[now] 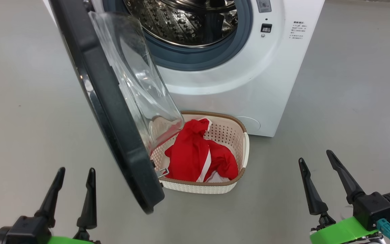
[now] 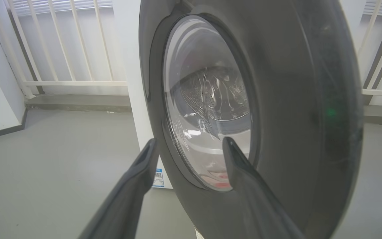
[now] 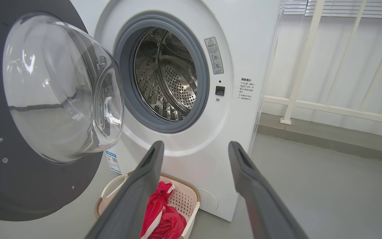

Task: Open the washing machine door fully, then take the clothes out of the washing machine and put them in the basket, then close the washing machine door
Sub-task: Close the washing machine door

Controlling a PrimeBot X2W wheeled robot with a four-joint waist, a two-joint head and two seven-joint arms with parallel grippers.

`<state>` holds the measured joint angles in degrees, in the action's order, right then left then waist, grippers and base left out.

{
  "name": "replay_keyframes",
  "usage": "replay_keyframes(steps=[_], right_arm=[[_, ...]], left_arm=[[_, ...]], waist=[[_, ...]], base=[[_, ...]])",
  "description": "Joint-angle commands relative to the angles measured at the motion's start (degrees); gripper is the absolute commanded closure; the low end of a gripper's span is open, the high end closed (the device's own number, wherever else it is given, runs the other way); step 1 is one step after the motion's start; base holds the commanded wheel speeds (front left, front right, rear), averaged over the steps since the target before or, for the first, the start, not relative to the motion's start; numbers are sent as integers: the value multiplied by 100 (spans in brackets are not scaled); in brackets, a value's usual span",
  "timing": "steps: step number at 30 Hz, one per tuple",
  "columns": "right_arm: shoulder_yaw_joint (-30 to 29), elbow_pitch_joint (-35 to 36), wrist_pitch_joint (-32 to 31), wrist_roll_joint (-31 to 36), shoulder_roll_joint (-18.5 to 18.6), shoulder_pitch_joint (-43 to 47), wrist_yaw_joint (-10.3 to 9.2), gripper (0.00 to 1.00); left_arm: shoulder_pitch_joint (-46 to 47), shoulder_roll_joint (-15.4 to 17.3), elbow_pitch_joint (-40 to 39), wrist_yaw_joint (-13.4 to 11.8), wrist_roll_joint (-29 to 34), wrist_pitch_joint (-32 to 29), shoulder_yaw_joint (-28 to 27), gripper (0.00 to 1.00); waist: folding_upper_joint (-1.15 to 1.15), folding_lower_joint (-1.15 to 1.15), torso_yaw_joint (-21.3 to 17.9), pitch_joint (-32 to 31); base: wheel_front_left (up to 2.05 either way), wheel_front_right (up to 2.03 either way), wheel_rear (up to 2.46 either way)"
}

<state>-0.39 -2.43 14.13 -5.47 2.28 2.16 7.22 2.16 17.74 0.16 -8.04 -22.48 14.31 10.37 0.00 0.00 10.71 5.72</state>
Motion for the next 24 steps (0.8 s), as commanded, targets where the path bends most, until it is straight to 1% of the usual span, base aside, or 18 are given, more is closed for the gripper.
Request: replay_keyframes(steps=[1, 6, 13, 18, 19, 20, 24], right_arm=[[126, 142, 57, -1, 60, -219, 26, 0], [135, 142, 59, 6, 60, -214, 26, 0], [148, 132, 62, -9, 60, -215, 26, 0], [157, 139, 64, -15, 60, -230, 26, 0], [160, 139, 64, -13, 60, -233, 26, 0], [162, 138, 64, -10, 60, -236, 26, 0], [173, 134, 65, -6, 60, -257, 26, 0]], left_arm=[[80, 77, -108, 12, 49, 67, -265, 0], [76, -52, -2, 106, 130, 68, -369, 0], [91, -141, 131, 255, 214, 68, -435, 0], [180, -295, 132, 317, -5, 68, -549, 0], [220, -341, 109, 335, -105, 68, -596, 71], [256, -385, 91, 363, -221, 62, -636, 100], [441, -532, -30, 454, -661, -19, -780, 100]], waist=[[0, 0, 3, 1], [0, 0, 21, -11], [0, 0, 34, -15], [0, 0, 40, 29], [0, 0, 40, 38], [0, 0, 40, 45], [0, 0, 30, 80]], base=[[0, 0, 0], [0, 0, 0], [0, 0, 0], [0, 0, 0], [0, 0, 0], [0, 0, 0], [0, 0, 0]])
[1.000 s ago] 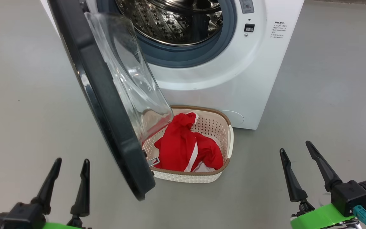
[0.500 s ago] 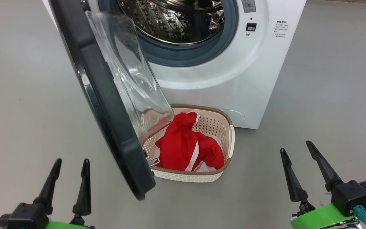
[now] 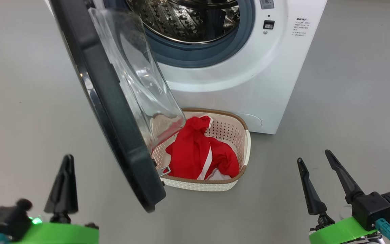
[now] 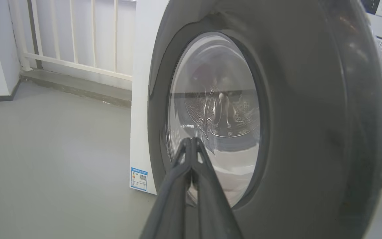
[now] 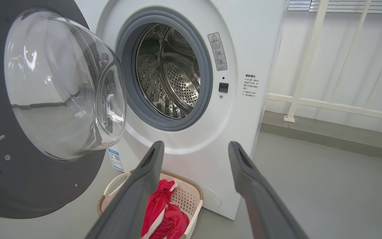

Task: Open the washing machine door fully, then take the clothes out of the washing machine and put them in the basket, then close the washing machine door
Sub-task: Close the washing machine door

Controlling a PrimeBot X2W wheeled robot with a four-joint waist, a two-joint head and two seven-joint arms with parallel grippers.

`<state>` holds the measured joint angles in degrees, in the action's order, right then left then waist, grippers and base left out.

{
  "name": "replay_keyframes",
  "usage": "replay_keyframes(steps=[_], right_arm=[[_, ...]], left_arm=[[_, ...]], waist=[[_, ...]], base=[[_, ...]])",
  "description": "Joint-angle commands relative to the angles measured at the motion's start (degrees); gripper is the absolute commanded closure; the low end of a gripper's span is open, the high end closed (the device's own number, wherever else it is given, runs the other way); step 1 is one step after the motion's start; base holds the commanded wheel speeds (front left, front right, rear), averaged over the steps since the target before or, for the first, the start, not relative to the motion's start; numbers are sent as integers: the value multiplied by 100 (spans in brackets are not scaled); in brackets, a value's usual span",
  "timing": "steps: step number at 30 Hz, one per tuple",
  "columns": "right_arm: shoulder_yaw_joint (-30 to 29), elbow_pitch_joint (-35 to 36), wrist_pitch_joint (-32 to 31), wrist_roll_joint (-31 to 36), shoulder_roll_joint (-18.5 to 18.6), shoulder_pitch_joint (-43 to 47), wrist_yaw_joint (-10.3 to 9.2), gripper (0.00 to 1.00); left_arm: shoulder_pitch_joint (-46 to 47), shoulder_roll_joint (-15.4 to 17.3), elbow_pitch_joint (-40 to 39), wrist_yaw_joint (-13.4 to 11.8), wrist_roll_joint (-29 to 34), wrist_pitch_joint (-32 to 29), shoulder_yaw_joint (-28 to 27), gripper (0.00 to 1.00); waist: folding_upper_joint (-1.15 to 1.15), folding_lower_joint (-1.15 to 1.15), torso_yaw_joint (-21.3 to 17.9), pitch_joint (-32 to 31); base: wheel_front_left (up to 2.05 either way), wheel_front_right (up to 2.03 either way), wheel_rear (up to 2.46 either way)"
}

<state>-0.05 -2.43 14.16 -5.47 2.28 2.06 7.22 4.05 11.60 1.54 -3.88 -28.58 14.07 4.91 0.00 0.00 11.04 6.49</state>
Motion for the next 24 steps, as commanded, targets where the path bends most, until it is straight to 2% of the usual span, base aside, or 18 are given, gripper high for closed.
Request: replay_keyframes(steps=[1, 6, 9, 10, 11, 14, 17, 21, 24], right_arm=[[142, 132, 63, -6, 60, -251, 26, 0], [166, 122, 62, -12, 60, -271, 26, 0], [169, 115, 63, -37, 60, -283, 26, 0], [169, 115, 63, -37, 60, -283, 26, 0], [169, 111, 63, -75, 60, -286, 26, 0], [185, 104, 63, -128, 60, -296, 26, 0], [200, 78, 61, -244, 60, -289, 26, 0], [240, 44, 64, -267, 60, -289, 26, 0], [262, 33, 66, -292, 60, -311, 26, 0]], left_arm=[[311, -14, -212, 63, -266, -19, -313, 100], [713, -577, -440, 212, -2010, -410, -915, 100], [1006, -753, -608, 97, -3277, -872, -1243, 100], [1006, -753, -608, 97, -3277, -872, -1243, 100], [1088, -776, -661, 30, -3622, -1034, -1325, 100], [1306, -818, -820, -266, -4659, -1595, -1526, 100], [1459, -823, -1020, -634, -5397, -2186, -1649, 100], [1587, -748, -1252, -1189, -6032, -2764, -1809, 100], [1585, -682, -1428, -1496, -6301, -3081, -1838, 100]], waist=[[0, 0, -6, 10], [0, 0, -38, 42], [0, 0, -66, 61], [0, 0, -66, 61], [0, 0, -79, 69], [0, 0, -124, 94], [0, 0, -158, 120], [0, 0, -207, 145], [0, 0, -254, 168]], base=[[0, 0, 0], [0, 0, 0], [0, 0, 0], [0, 0, 0], [0, 0, 0], [0, 0, 0], [0, 0, 0], [0, 0, 0], [0, 0, 0]])
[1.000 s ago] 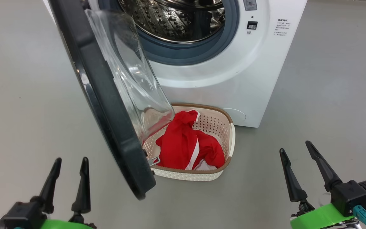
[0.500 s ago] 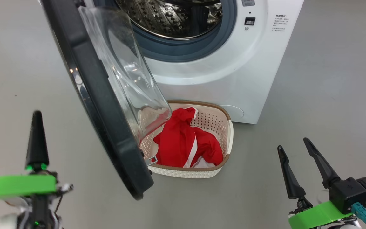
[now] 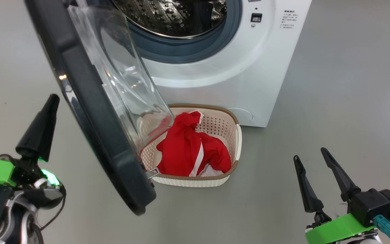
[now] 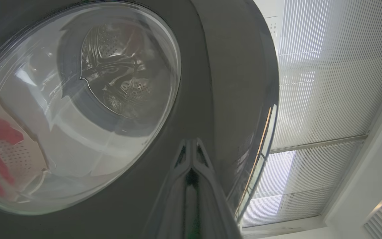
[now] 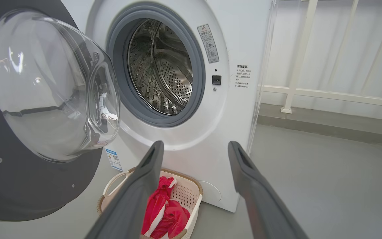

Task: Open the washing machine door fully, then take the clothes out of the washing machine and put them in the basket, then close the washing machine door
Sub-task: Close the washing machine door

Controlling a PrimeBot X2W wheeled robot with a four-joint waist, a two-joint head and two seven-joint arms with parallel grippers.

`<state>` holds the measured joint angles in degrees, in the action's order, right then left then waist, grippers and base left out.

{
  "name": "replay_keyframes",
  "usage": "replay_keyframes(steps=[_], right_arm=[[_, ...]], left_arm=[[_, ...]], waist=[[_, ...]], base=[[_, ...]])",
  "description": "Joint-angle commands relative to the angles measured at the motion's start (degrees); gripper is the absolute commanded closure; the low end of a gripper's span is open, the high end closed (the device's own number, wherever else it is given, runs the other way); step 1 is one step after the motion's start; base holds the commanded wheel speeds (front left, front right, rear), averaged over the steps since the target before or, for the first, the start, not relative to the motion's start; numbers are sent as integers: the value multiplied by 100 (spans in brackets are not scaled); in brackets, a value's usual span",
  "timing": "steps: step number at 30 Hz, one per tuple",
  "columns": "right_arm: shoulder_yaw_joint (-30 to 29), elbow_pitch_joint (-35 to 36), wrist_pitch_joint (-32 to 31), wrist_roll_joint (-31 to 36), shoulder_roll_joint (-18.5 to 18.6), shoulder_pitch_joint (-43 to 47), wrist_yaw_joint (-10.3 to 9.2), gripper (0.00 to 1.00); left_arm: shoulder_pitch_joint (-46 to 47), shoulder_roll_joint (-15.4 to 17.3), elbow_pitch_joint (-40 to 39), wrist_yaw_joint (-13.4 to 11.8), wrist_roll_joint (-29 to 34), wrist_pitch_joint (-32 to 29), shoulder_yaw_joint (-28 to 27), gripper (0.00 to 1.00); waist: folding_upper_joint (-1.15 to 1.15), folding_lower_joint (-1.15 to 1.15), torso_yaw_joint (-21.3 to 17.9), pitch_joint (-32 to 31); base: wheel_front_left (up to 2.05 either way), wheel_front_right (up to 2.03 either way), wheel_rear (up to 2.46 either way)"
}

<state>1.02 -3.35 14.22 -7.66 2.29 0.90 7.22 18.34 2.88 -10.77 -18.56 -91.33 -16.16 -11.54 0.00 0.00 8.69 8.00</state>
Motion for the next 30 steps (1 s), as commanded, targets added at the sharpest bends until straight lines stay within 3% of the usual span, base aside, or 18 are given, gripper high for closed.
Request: replay_keyframes(steps=[1, 15, 30], right_arm=[[171, 116, 61, -93, 59, -213, 26, 0], [245, 73, 69, -269, 59, -351, 26, 0], [255, 47, 76, -393, 59, -439, 26, 0]], left_arm=[[134, 219, -316, -121, -104, -174, -189, 100], [179, 75, -569, -274, -378, -200, 163, 100], [667, 9, -226, -17, -600, 349, 479, 100]], waist=[[0, 0, -50, 30], [0, 0, -491, 238], [0, 0, -984, 376]], base=[[0, 0, 0], [0, 0, 0], [0, 0, 0]])
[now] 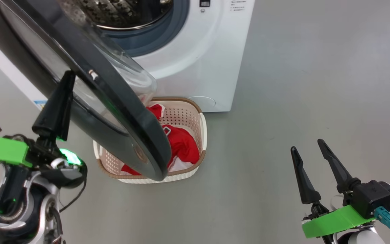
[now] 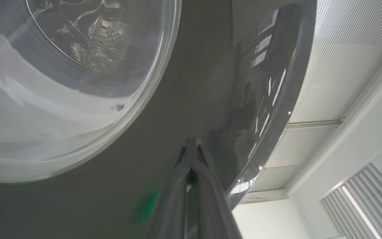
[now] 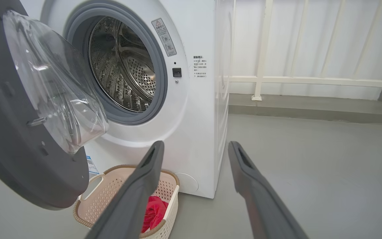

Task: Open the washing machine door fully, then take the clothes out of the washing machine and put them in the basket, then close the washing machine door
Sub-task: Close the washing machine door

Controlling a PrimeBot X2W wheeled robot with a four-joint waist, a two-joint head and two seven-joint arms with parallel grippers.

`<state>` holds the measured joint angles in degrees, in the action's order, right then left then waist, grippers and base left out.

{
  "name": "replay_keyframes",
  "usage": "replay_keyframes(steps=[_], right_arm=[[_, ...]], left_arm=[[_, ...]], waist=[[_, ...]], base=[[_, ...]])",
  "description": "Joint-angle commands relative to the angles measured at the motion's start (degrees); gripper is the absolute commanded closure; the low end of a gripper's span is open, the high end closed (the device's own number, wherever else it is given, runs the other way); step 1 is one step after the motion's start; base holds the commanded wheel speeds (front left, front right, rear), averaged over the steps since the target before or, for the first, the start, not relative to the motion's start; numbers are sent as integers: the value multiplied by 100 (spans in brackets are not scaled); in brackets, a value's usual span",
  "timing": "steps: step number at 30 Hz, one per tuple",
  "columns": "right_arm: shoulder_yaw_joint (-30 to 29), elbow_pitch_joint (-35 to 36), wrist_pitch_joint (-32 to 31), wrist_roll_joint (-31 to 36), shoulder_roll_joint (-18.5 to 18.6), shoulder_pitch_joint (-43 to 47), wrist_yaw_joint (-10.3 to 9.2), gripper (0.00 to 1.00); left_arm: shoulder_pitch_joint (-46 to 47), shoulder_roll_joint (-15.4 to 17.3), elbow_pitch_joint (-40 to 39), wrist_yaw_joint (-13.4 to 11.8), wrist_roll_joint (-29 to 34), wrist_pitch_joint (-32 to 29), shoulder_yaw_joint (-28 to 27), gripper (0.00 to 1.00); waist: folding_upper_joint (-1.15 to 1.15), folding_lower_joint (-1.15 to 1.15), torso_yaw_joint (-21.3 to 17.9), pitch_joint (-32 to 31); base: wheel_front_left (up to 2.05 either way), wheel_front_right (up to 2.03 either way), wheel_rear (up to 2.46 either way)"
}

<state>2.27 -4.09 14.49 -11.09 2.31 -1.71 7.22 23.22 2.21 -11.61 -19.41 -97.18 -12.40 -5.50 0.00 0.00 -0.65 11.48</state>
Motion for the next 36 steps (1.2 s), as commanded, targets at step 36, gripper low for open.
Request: replay_keyframes(steps=[36], right_arm=[[155, 248, 51, -218, 56, -451, 26, 0]], left_arm=[[2261, 88, 1656, 673, -146, 1109, 198, 100]], waist=[[0, 0, -1017, 724]], base=[[0, 0, 0]])
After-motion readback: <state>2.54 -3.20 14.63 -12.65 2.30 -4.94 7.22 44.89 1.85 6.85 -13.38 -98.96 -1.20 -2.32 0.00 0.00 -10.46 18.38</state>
